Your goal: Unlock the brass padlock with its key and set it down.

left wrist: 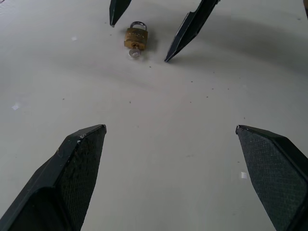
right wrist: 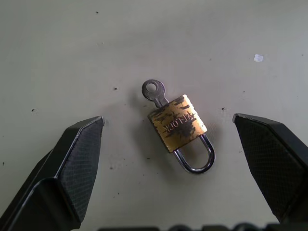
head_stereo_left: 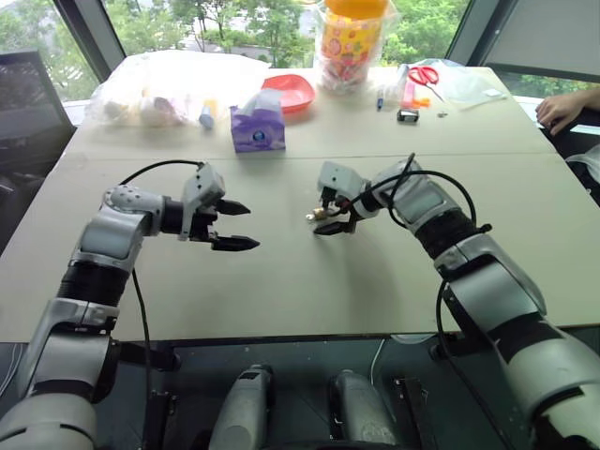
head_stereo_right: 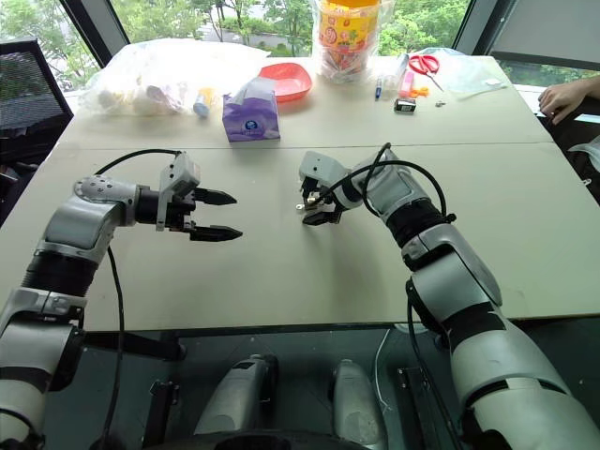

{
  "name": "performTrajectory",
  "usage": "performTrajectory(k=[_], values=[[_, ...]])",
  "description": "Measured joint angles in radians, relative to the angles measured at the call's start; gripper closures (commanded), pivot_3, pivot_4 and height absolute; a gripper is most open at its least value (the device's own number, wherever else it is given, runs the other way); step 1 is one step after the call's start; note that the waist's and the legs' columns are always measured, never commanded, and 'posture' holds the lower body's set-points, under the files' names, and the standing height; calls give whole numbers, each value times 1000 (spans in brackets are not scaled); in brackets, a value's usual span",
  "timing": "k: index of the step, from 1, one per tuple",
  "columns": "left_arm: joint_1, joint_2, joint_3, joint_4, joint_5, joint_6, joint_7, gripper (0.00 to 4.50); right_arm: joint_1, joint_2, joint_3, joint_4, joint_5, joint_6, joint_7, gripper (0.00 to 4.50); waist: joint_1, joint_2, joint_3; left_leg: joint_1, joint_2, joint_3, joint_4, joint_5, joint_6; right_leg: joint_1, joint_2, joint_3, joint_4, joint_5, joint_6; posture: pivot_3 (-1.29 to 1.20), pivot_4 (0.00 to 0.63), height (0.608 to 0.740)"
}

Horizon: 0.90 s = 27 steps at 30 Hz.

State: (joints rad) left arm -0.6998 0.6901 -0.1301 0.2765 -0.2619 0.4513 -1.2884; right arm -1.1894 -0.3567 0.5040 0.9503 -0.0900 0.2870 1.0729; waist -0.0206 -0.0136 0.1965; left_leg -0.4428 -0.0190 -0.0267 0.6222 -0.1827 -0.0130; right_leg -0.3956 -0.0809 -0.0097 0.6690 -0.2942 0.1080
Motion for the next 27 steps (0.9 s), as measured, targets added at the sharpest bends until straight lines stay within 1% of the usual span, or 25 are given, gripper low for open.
performTrajectory(k=[2,5,9,11,12,16,19,21,23,25,27], values=[[11,6,12,-37,-10,17,19,15,-33,24,-1,85,-27,-70,13,0,-1,0,0,1,0,0,0,0,-1,1,0,0,0,1,0,0,150,740],[40,17,34,-76,-15,41,42,0,-60,48,-4,179,-56,-167,31,842,-2,0,0,3,0,0,0,1,-1,2,1,0,0,1,-1,0,150,740],[77,17,45,-127,-33,72,73,0,-77,72,3,246,-115,-264,55,2855,-3,0,-1,10,0,0,0,0,-1,9,1,1,1,1,-1,0,150,740],[90,18,48,-149,-36,85,83,0,-84,86,2,266,-137,-272,52,3857,-2,0,-1,17,0,0,-1,0,-2,12,1,1,0,1,-1,0,150,740],[94,18,48,-161,-37,90,90,0,-87,93,-1,276,-145,-268,48,3997,-1,0,-1,20,1,0,-2,0,-2,15,1,1,0,1,-1,0,150,740],[98,18,50,-174,-51,106,106,0,-88,105,-35,299,-153,-251,19,3997,0,0,-1,28,2,0,-5,0,-2,21,0,2,-3,1,-3,0,150,740],[82,-12,71,-155,-78,111,117,0,-83,94,-37,288,-196,-330,-76,3997,2,0,-1,28,1,0,-7,0,-3,20,-1,2,-4,1,-4,0,150,740],[28,-65,90,-82,-109,117,122,0,-74,51,-43,209,-213,-364,-113,3997,8,1,0,21,0,0,-6,2,-3,13,-1,2,-3,2,-3,0,150,740],[-32,-90,95,8,-113,107,122,0,-63,11,-74,51,-198,-350,-84,3997,3,0,0,9,0,1,-7,4,-4,4,-1,3,-1,4,-1,0,150,740],[-83,-119,87,87,-101,80,116,0,-3,-17,-111,-106,-167,-295,-41,3997,3,-1,-1,8,-1,1,-9,4,-5,3,1,3,-2,4,-1,0,150,740],[-119,-138,68,138,-84,49,105,0,75,-10,-119,-166,-151,-231,-21,3997,2,-1,-1,7,-1,2,-10,4,-4,3,2,3,-3,4,-1,0,150,740]])
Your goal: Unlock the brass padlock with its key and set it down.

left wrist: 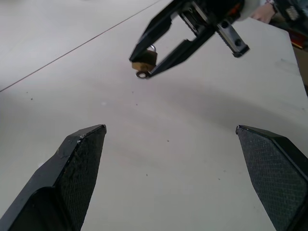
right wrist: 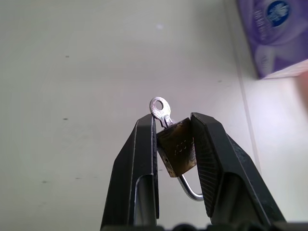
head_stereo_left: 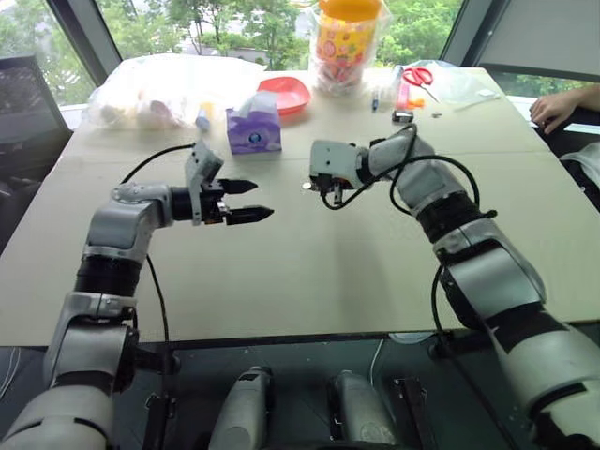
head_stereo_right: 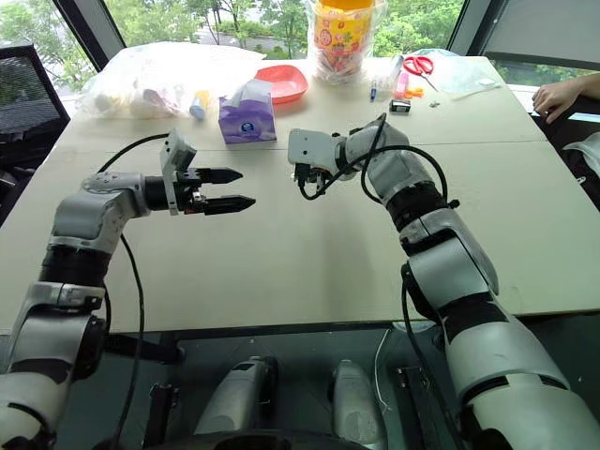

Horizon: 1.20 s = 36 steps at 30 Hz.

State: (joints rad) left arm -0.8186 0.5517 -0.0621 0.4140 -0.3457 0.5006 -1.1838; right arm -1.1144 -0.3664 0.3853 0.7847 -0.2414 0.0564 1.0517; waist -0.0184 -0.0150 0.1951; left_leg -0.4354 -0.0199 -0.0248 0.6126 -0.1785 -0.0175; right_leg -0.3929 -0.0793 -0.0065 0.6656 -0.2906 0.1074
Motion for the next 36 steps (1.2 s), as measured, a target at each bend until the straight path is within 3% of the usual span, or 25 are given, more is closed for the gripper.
performTrajectory(k=[1,3,9,10,27,35,36], values=[[-14,-12,-7,20,11,-17,-9,0,40,13,1,4,1,34,0,3997,0,0,0,-1,0,1,0,0,0,-1,0,0,0,0,0,0,150,740],[-26,-20,-23,52,27,-47,-20,0,78,36,-21,8,20,80,-15,2953,-7,1,0,-5,0,3,1,0,0,-7,-1,3,2,0,0,0,150,740],[-35,-30,-41,93,45,-75,-45,0,54,87,-46,50,31,212,0,243,-25,0,0,5,0,2,1,0,0,3,0,2,3,1,0,0,150,740],[-35,-28,-40,91,45,-75,-45,0,50,91,-48,57,31,221,0,60,-26,0,0,7,1,2,0,0,0,5,0,2,2,0,0,0,150,740],[126,36,21,-171,-3,45,33,0,-145,118,-4,413,-18,100,167,60,-22,0,-1,8,2,1,-1,0,0,6,-1,3,2,0,0,0,150,740],[225,77,70,-322,-49,134,89,0,-154,122,-14,456,-20,112,125,3802,-20,-1,-2,14,2,0,-1,-1,-1,8,-2,3,0,0,-1,0,150,740],[225,77,71,-326,-55,141,95,0,-153,122,-14,457,-20,113,123,3825,-20,-1,-2,15,2,0,-1,-1,-2,10,-3,3,0,0,-1,0,150,740]])
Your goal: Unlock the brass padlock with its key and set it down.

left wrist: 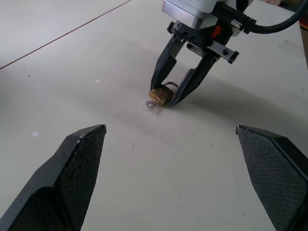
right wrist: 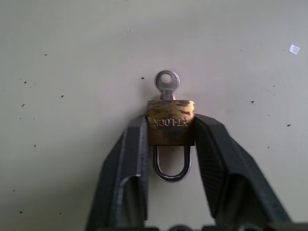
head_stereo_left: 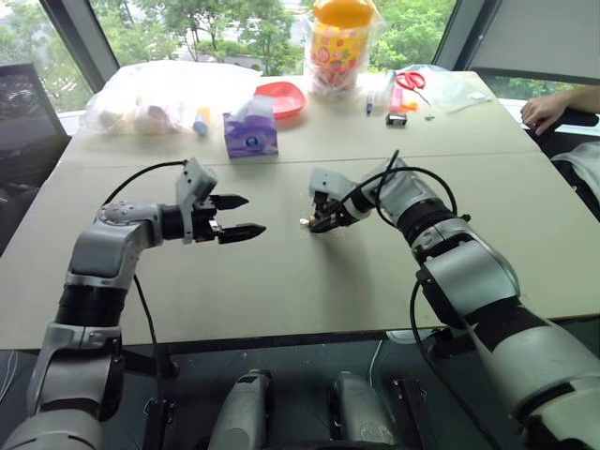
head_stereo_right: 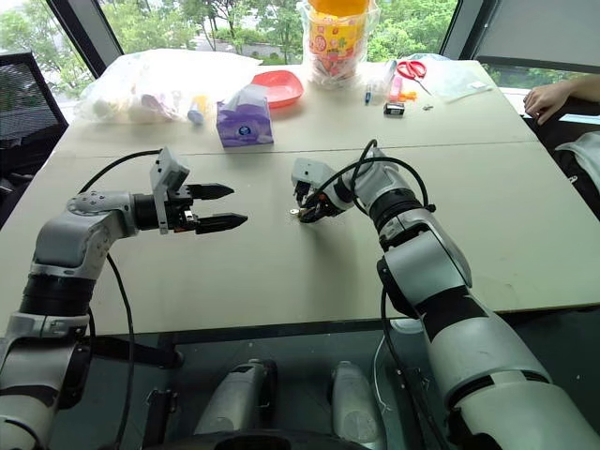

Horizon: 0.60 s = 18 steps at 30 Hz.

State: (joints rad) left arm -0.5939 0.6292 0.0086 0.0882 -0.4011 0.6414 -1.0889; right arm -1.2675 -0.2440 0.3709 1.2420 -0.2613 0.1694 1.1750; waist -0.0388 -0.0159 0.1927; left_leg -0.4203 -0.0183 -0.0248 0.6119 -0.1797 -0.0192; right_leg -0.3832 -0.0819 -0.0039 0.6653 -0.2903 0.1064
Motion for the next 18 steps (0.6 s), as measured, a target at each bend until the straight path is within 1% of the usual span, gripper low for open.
performTrajectory(k=[2,4,7,9,11,12,14,18], values=[[-2,-2,0,0,-3,0,5,0,3,1,0,0,-1,-13,-16,3825,0,0,0,2,0,0,0,-1,-1,2,0,0,0,0,0,0,150,740],[-13,-11,0,19,-4,-3,7,0,10,0,5,-2,-11,-71,-53,3825,-2,0,0,4,0,0,0,-1,-2,4,0,0,0,0,0,0,150,740],[-84,-63,8,115,-31,2,-4,0,27,-20,44,-64,-75,-216,-178,3825,0,0,0,2,0,-1,0,-1,-2,1,0,0,0,1,-2,0,150,740],[-187,-100,23,242,-72,17,-35,0,61,-77,54,-225,-111,-315,-243,3825,4,0,2,-12,-1,-1,2,5,0,-10,1,0,2,3,0,0,150,740],[-280,-114,47,374,-93,30,-69,0,86,-139,49,-420,-122,-361,-265,3825,1,0,1,-23,-2,-1,2,7,0,-21,1,0,3,6,2,0,150,740],[-336,-122,56,463,-99,31,-91,0,109,-176,38,-542,-126,-362,-265,3825,1,0,1,-25,-3,-1,2,8,0,-23,2,0,3,6,2,0,150,740],[-417,-128,68,603,-101,19,-131,0,151,-212,11,-719,-125,-334,-262,3825,-1,0,1,-26,-3,0,0,8,0,-23,2,-1,1,5,3,0,150,740],[-549,-167,74,845,-62,-73,-182,0,241,-250,-22,-945,-126,-231,-265,3825,-1,-1,2,-26,-3,2,0,7,2,-23,2,-1,-1,5,4,0,150,740]])
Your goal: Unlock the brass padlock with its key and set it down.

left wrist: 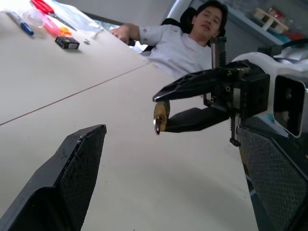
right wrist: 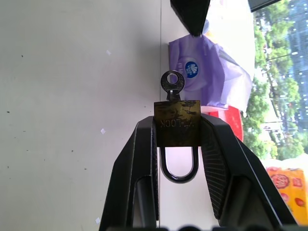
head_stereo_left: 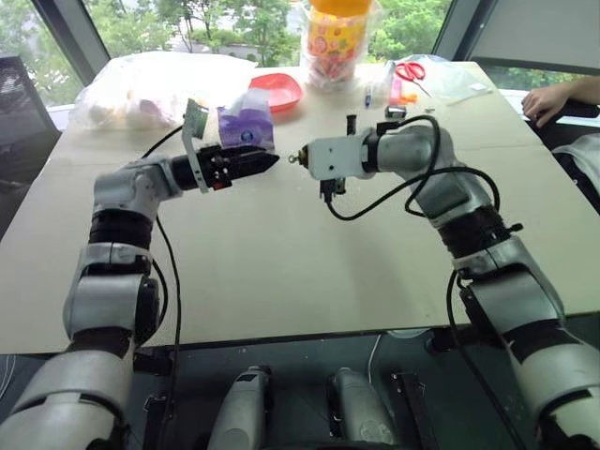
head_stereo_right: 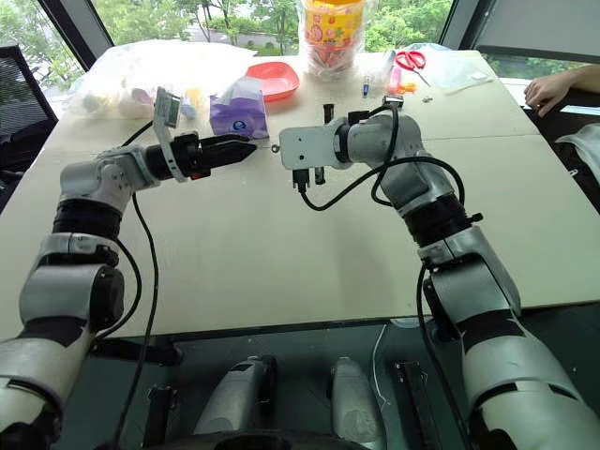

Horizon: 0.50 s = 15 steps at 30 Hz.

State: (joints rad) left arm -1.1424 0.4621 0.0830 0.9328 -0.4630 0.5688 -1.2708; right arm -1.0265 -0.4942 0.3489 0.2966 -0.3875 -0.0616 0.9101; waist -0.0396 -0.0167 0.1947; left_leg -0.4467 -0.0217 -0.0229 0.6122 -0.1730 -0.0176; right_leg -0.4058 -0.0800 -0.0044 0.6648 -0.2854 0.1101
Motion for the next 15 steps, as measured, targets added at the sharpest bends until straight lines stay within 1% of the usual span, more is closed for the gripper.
performTrajectory(k=[4,7,14,15], values=[[-85,-30,-1,146,52,-83,-39,0,39,-10,-16,-108,-1,87,-9,3825,0,-1,1,0,0,0,1,0,1,0,0,0,1,0,0,0,150,740],[-129,-54,-4,197,89,-126,-77,817,46,-16,-27,-142,-4,129,-31,3825,1,-1,1,1,0,-1,2,0,1,1,0,0,1,0,0,0,150,740],[-147,-86,-11,264,149,-184,-103,3268,65,-33,-35,-184,-10,177,-49,3825,0,-1,1,0,0,-1,1,0,1,0,0,0,1,0,0,0,150,740],[-148,-90,-8,267,150,-187,-101,3677,69,-34,-35,-190,-10,183,-49,3825,1,-1,1,0,0,-1,1,0,1,0,0,0,1,0,0,0,150,740]])
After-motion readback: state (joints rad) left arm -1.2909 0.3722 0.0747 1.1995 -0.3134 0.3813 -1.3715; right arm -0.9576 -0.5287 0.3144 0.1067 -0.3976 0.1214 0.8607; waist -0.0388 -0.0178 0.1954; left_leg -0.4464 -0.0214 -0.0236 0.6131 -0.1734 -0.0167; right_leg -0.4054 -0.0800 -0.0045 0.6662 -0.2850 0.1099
